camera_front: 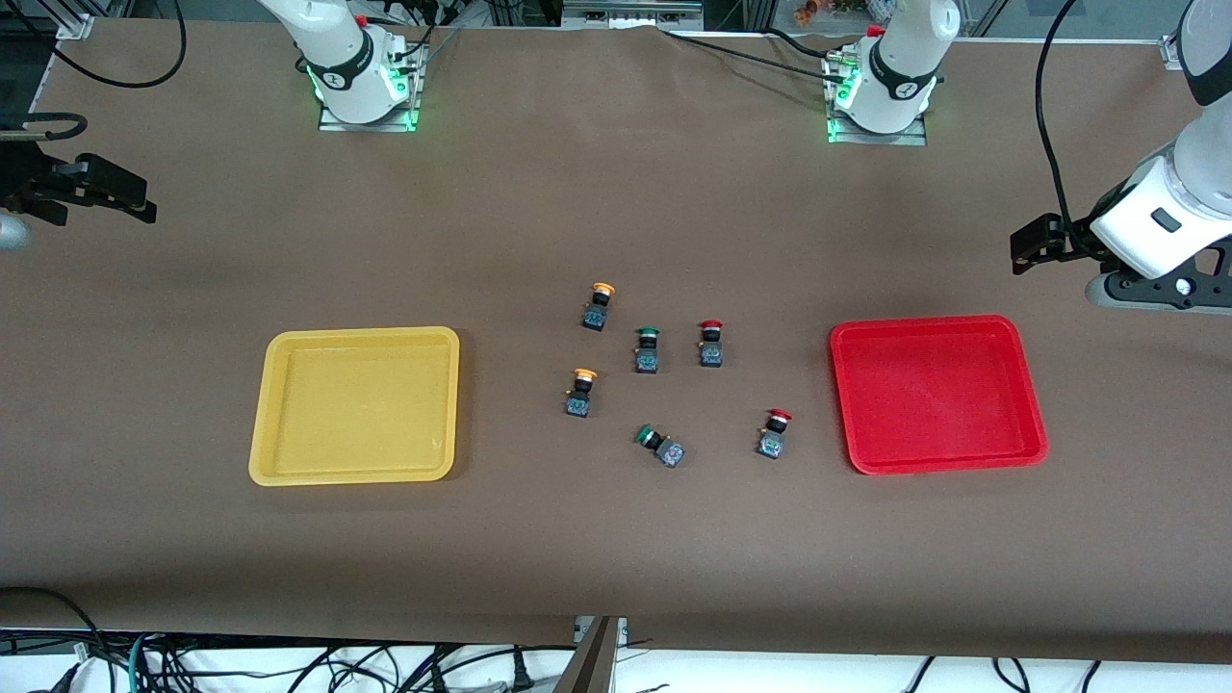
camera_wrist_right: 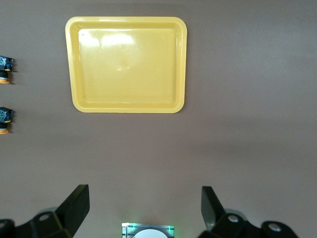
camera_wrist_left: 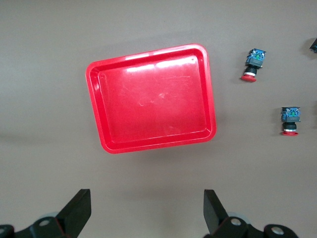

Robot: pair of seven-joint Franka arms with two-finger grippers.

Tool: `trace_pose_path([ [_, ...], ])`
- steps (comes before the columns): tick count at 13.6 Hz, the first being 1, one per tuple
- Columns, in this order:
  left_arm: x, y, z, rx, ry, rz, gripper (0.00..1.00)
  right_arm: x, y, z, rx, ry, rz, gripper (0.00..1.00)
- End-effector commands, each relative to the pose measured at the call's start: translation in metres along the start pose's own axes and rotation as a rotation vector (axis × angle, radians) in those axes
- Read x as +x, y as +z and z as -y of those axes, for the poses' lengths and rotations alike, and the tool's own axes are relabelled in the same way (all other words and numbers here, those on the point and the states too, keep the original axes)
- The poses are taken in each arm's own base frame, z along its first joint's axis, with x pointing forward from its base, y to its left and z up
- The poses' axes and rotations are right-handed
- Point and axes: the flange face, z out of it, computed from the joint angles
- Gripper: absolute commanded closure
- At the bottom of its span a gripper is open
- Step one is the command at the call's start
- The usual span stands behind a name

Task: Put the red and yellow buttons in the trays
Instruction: 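Move the left gripper toward the red-capped button beside the red tray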

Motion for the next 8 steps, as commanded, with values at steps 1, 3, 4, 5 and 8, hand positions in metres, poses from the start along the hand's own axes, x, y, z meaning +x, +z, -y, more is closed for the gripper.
trace_pose_path([
  [1, 0.004, -0.004, 0.003, -0.019, 0.003, -0.002, 0.0, -0.002, -0.001, -0.002, 0.019, 0.008, -0.003, 0.0],
  [3, 0.005, -0.002, 0.003, -0.02, 0.005, 0.003, 0.0, -0.002, -0.001, -0.002, 0.019, 0.008, -0.003, 0.0],
  [4, 0.005, -0.003, 0.003, -0.02, 0.005, 0.001, 0.0, -0.002, -0.001, -0.002, 0.019, 0.008, -0.003, 0.0],
  [5, 0.005, -0.003, 0.004, -0.018, 0.005, 0.001, 0.0, -0.002, -0.001, -0.002, 0.019, 0.008, -0.003, 0.0],
  [8, 0.009, 0.008, 0.002, -0.024, -0.001, 0.027, 0.0, -0.002, -0.001, -0.003, 0.019, 0.01, -0.003, 0.0],
])
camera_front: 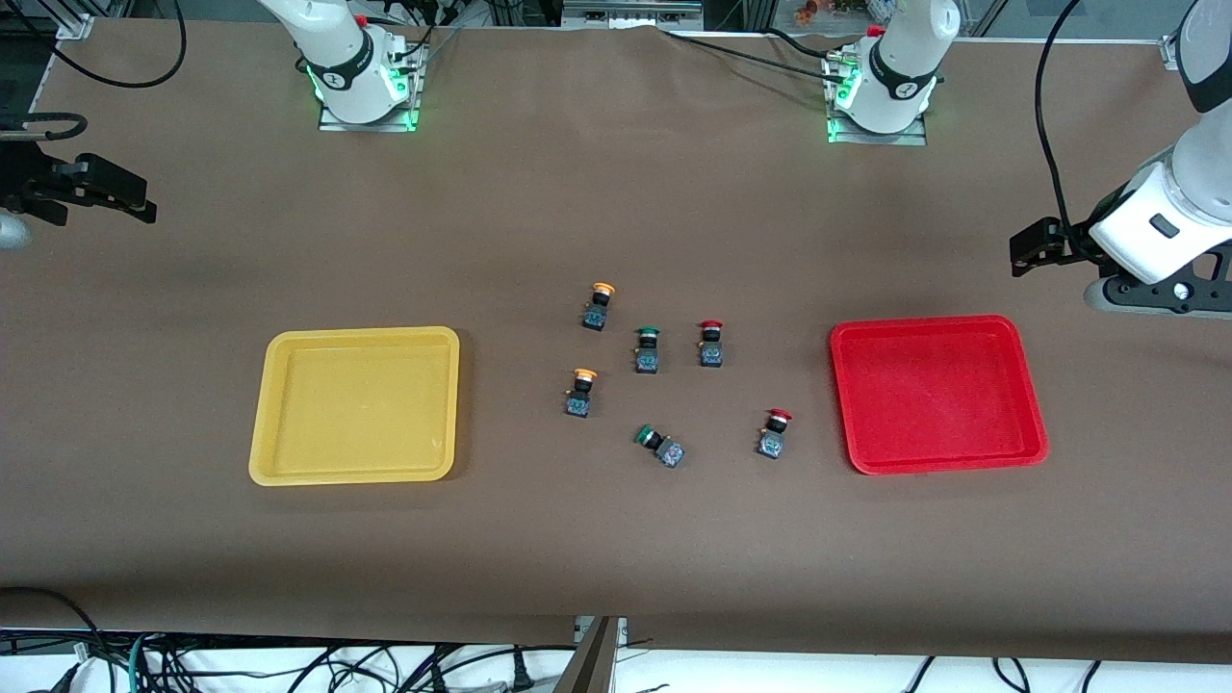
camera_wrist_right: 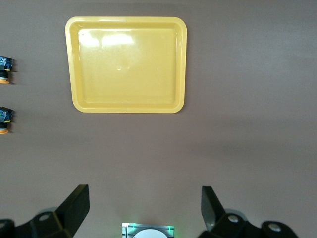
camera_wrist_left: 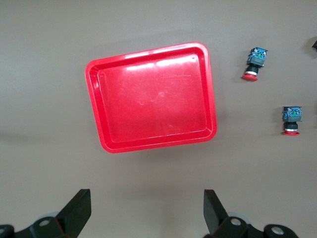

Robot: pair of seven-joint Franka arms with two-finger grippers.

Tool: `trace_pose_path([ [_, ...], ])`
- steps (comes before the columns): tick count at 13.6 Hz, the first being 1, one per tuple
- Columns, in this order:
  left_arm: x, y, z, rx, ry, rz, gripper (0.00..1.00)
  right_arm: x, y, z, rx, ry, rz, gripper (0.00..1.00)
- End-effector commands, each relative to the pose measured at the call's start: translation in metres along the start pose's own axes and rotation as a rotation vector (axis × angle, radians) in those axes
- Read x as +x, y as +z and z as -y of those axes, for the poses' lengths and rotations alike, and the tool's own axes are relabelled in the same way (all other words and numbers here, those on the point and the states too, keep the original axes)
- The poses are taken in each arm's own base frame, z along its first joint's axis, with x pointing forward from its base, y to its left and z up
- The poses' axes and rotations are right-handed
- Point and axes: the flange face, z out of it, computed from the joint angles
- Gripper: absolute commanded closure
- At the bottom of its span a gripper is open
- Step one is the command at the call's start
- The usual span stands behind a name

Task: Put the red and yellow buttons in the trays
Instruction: 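Move the left gripper toward the red-capped button beside the red tray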

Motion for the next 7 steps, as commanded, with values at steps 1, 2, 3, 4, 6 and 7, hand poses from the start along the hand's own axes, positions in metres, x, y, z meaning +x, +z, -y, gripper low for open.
trace_pose_path([
  [1, 0.006, 0.005, -0.003, -0.023, 0.006, 0.023, 0.0, -0.002, -0.001, -0.002, 0.019, 0.008, -0.003, 0.0],
  [2, 0.006, 0.008, -0.007, -0.025, 0.012, 0.035, 0.0, -0.002, -0.001, -0.002, 0.019, 0.008, -0.005, 0.0],
  [3, 0.006, 0.016, -0.014, -0.025, 0.029, 0.07, 0.0, -0.002, -0.001, -0.002, 0.019, 0.008, -0.005, 0.0],
  [4, 0.009, 0.027, -0.022, -0.027, 0.05, 0.112, 0.0, -0.002, -0.001, -0.002, 0.019, 0.008, -0.005, 0.0],
  [6, 0.022, 0.058, -0.049, -0.031, 0.103, 0.176, 0.0, -0.002, -0.001, -0.002, 0.019, 0.008, -0.005, 0.0],
  [7, 0.029, 0.07, -0.064, -0.032, 0.127, 0.188, 0.0, -0.002, -0.001, -0.002, 0.019, 0.008, -0.005, 0.0],
])
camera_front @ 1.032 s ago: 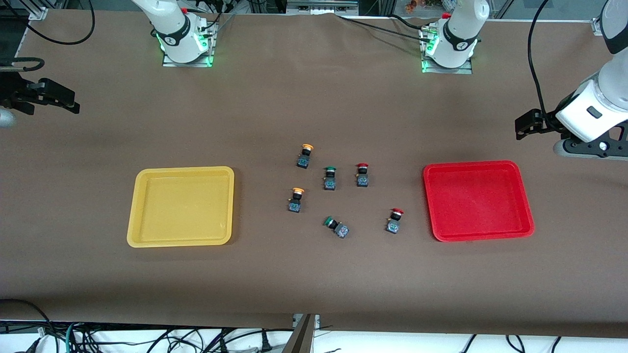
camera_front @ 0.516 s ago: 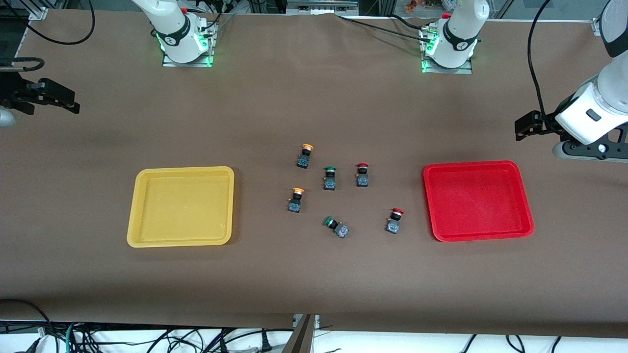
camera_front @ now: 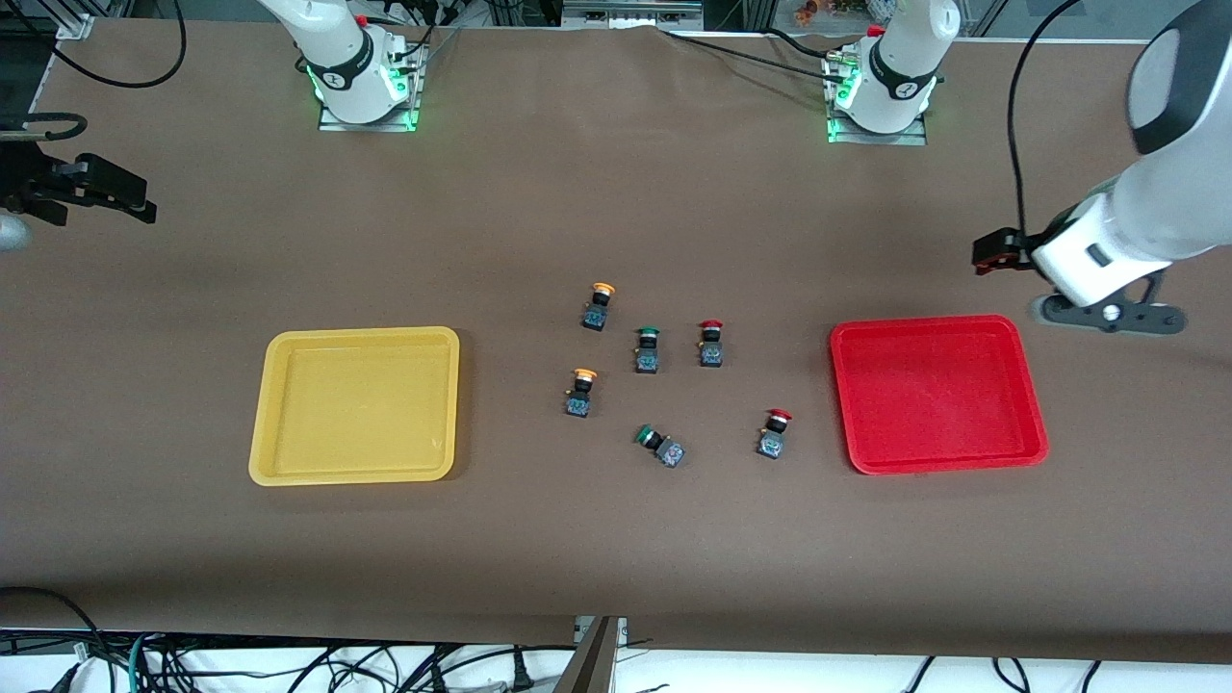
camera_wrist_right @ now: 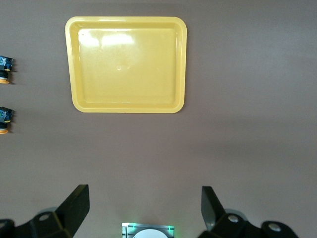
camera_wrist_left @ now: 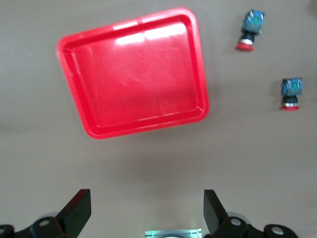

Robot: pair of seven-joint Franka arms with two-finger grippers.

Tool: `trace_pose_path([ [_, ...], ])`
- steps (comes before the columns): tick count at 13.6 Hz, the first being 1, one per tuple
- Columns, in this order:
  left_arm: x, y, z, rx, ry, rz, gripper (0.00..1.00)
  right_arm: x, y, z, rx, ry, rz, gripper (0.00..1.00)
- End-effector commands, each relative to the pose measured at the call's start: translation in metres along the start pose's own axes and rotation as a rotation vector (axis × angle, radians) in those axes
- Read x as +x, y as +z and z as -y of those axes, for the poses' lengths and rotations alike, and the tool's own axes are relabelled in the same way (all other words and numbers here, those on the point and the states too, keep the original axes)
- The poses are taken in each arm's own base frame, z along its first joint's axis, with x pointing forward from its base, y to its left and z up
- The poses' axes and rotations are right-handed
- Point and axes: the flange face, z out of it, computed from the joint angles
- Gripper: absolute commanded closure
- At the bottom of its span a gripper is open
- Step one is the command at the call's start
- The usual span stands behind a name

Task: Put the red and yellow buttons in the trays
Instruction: 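Move the left gripper toward the red-capped button beside the red tray, then lower the left gripper and grasp the red-capped button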

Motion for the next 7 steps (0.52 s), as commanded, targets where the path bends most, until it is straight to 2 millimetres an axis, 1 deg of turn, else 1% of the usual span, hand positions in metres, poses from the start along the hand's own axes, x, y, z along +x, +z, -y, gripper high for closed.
trace_pose_path([
  [1, 0.032, 0.036, -0.035, -0.022, 0.064, 0.058, 0.0, -0.002, -0.001, -0.002, 0.019, 0.008, -0.005, 0.0],
  [2, 0.047, 0.05, -0.047, -0.027, 0.079, 0.041, 0.0, -0.002, -0.001, -0.002, 0.019, 0.008, -0.005, 0.0],
  [4, 0.081, 0.071, -0.077, -0.035, 0.115, -0.077, 0.0, -0.002, -0.001, -0.001, 0.025, 0.007, -0.006, 0.0],
  [5, 0.097, 0.085, -0.095, -0.046, 0.127, -0.126, 0.0, -0.002, -0.001, -0.002, 0.025, 0.009, -0.006, 0.0],
  [6, 0.116, 0.104, -0.1, -0.06, 0.126, -0.17, 0.0, -0.002, -0.001, -0.001, 0.026, 0.007, -0.006, 0.0],
  [7, 0.131, 0.124, -0.111, -0.072, 0.139, -0.206, 0.0, -0.002, -0.001, -0.002, 0.026, 0.008, -0.006, 0.0],
])
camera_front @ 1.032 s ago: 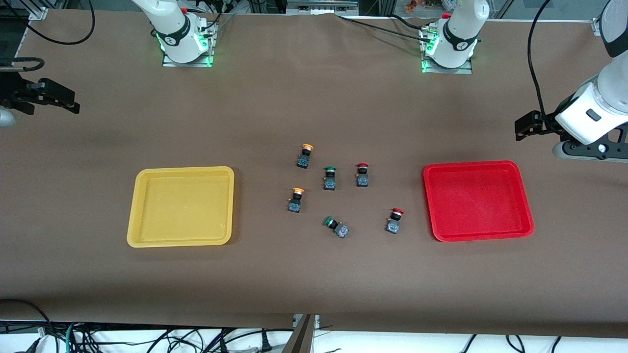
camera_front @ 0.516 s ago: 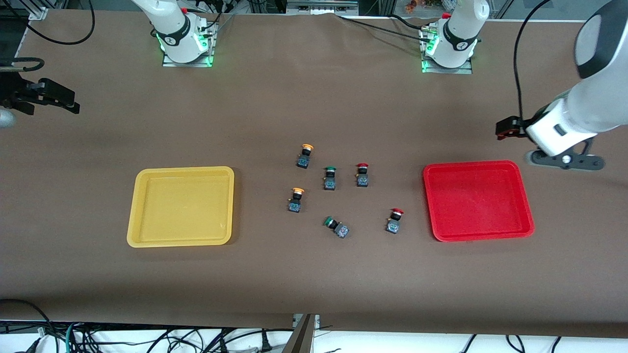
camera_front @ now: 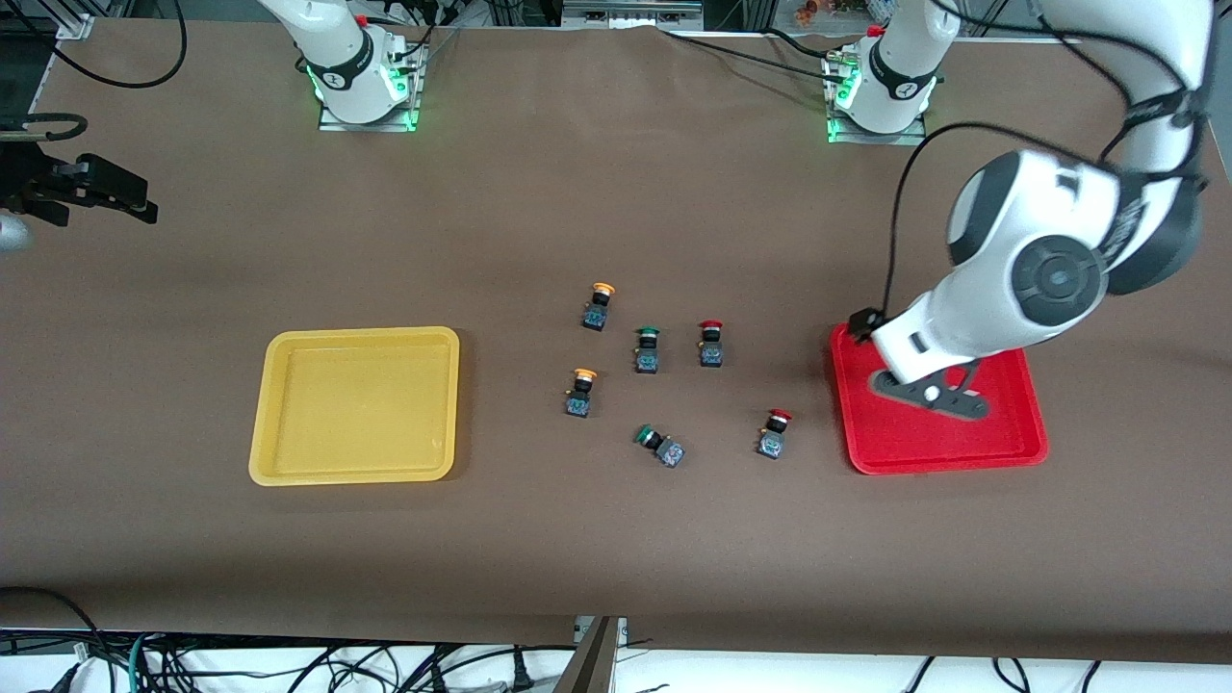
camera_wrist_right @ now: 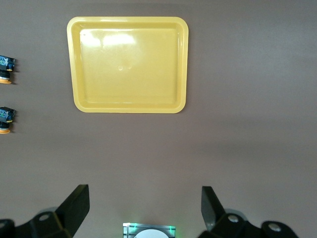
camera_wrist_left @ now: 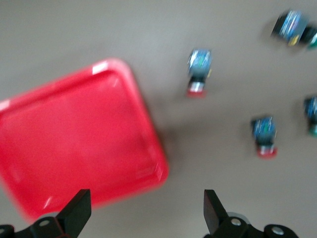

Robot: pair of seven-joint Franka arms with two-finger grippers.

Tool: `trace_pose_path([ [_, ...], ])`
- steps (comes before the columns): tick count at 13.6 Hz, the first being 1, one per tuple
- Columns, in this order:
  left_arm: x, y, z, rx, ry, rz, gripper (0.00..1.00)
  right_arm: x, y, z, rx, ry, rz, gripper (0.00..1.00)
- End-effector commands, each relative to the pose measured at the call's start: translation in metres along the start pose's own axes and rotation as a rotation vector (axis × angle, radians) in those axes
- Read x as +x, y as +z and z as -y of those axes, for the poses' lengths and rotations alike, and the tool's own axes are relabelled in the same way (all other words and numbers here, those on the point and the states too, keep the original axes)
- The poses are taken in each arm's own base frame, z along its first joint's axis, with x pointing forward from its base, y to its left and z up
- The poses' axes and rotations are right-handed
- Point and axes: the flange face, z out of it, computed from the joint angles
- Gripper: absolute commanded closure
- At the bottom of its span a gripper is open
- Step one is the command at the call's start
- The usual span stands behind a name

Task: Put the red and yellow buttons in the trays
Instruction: 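Lower the left gripper and grasp the red-capped button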

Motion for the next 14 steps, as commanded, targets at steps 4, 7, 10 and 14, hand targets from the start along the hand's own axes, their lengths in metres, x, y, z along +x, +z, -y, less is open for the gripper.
trace_pose_path([
  [4, 0.064, 0.105, -0.047, -0.06, 0.055, -0.221, 0.0, -0.001, -0.001, -0.003, 0.02, 0.011, -0.006, 0.0],
  [7, 0.075, 0.147, -0.048, -0.08, 0.055, -0.299, 0.0, 0.002, 0.002, -0.01, 0.021, 0.021, -0.007, 0.0],
  [10, 0.077, 0.171, -0.048, -0.088, 0.053, -0.303, 0.0, 0.016, 0.008, -0.01, 0.038, 0.023, -0.036, 0.0],
  [14, 0.073, 0.188, -0.049, -0.091, 0.053, -0.276, 0.0, 0.041, 0.035, -0.012, 0.078, 0.027, -0.03, 0.0],
])
